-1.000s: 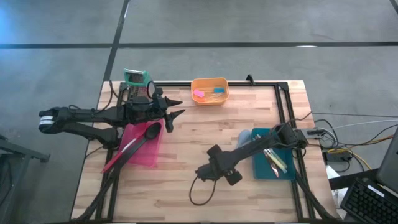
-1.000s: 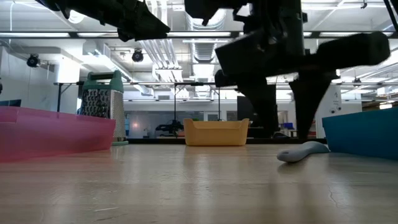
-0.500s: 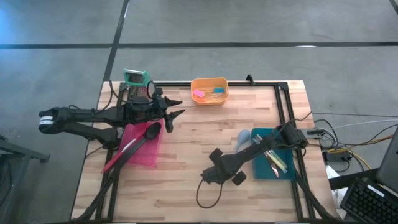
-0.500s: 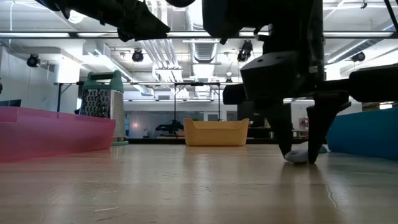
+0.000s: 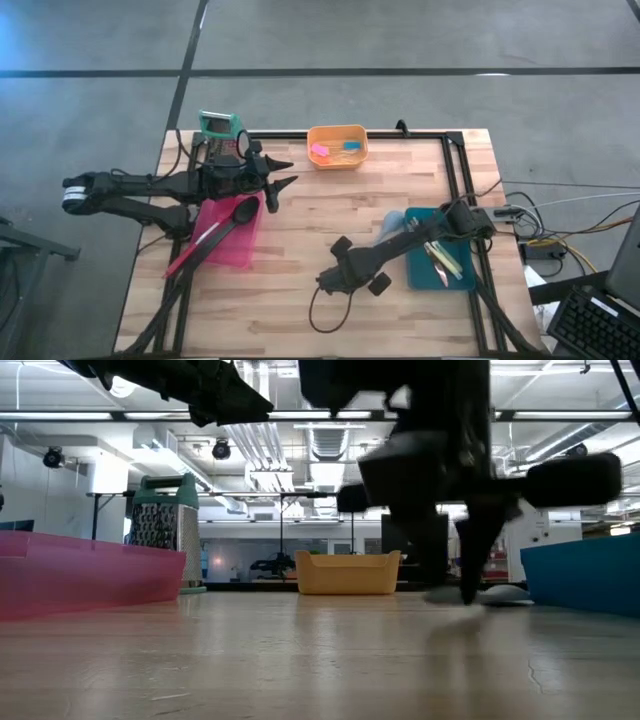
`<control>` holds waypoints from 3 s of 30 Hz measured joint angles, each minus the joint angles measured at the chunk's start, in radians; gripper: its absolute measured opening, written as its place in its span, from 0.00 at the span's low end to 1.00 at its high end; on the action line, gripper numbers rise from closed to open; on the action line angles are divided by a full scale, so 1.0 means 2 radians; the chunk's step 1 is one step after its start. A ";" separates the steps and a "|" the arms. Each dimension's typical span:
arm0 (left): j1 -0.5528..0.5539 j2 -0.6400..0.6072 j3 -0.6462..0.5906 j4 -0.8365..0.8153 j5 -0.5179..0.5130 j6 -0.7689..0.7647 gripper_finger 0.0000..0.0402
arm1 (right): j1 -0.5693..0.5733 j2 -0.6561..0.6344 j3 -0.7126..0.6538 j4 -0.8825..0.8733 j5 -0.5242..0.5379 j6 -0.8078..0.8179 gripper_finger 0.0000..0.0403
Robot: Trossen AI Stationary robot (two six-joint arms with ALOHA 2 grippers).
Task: Pick & Place Kitchen Items
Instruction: Put the gray serving spoon into the pink bin
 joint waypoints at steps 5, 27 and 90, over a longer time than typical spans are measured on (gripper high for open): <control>0.000 0.000 0.000 0.000 0.000 0.000 0.44 | 0.002 -0.001 0.047 -0.016 -0.003 0.014 0.04; 0.000 0.000 0.000 -0.006 0.000 -0.001 0.44 | 0.002 -0.004 0.078 -0.027 -0.037 0.108 0.16; 0.000 -0.012 0.000 -0.027 0.000 -0.001 0.44 | -0.021 -0.003 0.063 -0.044 0.015 0.073 0.27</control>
